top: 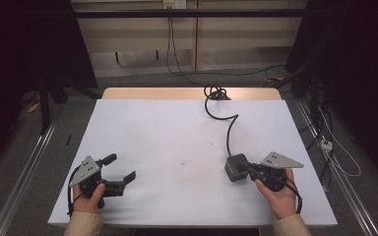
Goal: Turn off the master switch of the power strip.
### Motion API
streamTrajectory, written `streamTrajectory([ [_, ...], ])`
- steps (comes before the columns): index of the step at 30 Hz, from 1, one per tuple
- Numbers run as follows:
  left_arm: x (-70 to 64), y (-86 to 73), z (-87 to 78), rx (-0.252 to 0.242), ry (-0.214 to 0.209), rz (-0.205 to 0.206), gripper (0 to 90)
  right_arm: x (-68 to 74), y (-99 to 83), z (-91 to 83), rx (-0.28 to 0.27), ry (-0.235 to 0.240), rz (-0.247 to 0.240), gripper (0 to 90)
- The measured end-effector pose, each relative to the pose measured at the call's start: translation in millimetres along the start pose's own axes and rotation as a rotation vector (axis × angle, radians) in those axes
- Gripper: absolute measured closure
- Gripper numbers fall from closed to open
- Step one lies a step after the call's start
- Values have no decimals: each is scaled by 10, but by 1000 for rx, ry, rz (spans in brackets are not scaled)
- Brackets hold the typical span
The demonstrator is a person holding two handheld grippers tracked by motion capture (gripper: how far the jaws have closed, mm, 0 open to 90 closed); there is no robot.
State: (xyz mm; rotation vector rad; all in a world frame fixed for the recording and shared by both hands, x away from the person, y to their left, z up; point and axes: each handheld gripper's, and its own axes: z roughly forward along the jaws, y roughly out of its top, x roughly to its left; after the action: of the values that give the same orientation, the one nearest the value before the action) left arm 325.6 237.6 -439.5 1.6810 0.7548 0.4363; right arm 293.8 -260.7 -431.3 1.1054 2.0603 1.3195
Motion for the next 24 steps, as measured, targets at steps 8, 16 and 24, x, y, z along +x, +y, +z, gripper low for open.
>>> streamTrajectory([
  [8,-7,1,-3,-3,0,-3,22,8,-4,0,-1,-3,-23,900],
  [16,-11,0,-7,-3,2,-3,23,3,-10,-5,-2,3,-26,900],
  [24,-16,-2,-3,-1,4,-3,22,-3,-11,-3,-2,6,-18,900],
])
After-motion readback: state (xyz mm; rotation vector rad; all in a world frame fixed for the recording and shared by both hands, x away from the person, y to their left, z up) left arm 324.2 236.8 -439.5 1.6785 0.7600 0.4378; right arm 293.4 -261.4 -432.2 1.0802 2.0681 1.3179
